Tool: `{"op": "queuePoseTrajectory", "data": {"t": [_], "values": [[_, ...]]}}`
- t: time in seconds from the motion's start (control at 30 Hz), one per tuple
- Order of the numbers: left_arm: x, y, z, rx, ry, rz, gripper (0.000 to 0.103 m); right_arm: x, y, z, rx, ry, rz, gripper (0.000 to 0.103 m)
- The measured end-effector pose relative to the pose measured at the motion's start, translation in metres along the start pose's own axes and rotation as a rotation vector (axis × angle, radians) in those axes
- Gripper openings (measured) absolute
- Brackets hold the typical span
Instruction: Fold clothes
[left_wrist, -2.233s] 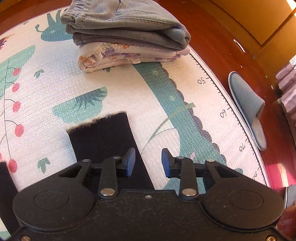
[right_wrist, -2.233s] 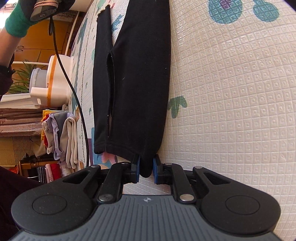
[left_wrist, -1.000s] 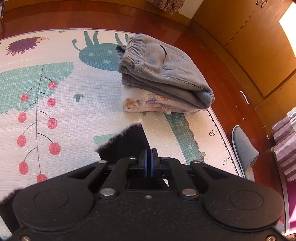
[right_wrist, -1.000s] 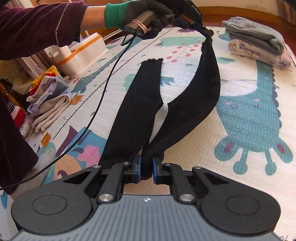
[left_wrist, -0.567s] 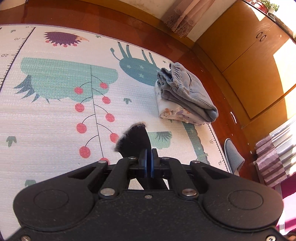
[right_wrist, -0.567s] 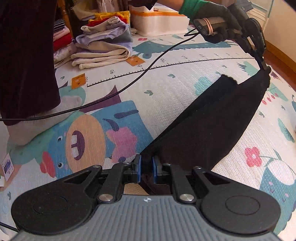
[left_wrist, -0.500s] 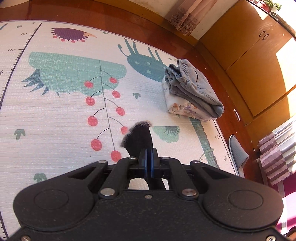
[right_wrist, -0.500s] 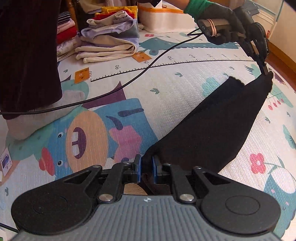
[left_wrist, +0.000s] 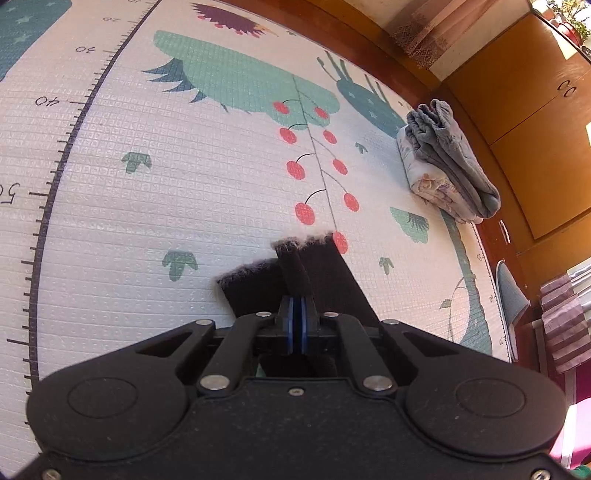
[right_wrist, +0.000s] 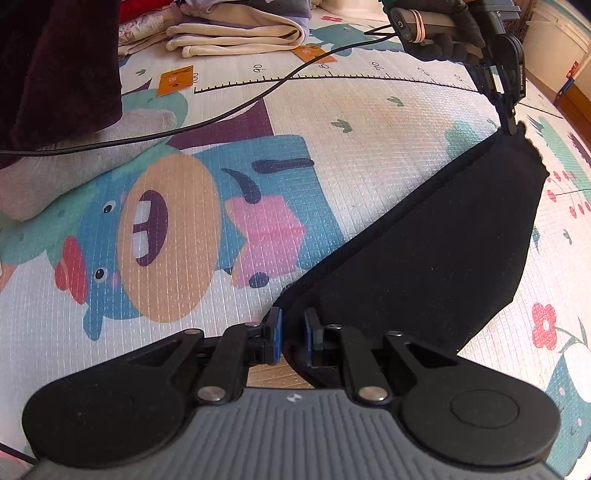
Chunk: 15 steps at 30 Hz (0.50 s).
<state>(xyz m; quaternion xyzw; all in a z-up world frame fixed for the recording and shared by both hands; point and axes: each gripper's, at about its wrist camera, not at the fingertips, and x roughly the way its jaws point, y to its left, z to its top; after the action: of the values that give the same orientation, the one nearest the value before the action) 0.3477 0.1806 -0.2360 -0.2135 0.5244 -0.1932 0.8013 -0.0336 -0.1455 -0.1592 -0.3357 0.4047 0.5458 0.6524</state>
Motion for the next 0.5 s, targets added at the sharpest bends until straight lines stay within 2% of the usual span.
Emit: {"op": "queuePoseTrajectory", "data": {"t": [0.1, 0.13, 0.23, 0.37, 0.43, 0.5], "values": [[0.002, 0.004, 0.001, -0.039, -0.005, -0.009, 0.014, -0.001, -0.002, -0.002, 0.029, -0.012, 0.006, 0.014], [0.003, 0.003, 0.002, -0.042, -0.006, -0.017, 0.015, -0.001, -0.003, -0.002, 0.036, -0.015, 0.007, 0.014], [0.009, -0.001, 0.003, -0.033, -0.004, 0.029, 0.016, -0.003, -0.006, -0.004, 0.062, -0.030, 0.013, 0.014], [0.013, -0.005, 0.002, -0.024, -0.022, 0.051, 0.016, -0.007, -0.010, -0.006, 0.106, -0.056, 0.023, 0.014], [0.013, -0.011, 0.003, 0.016, -0.024, 0.077, 0.005, -0.009, -0.009, -0.008, 0.105, -0.063, 0.024, 0.014], [0.013, -0.017, 0.003, 0.054, -0.030, 0.086, 0.002, -0.009, -0.010, -0.009, 0.110, -0.064, 0.029, 0.014]]}}
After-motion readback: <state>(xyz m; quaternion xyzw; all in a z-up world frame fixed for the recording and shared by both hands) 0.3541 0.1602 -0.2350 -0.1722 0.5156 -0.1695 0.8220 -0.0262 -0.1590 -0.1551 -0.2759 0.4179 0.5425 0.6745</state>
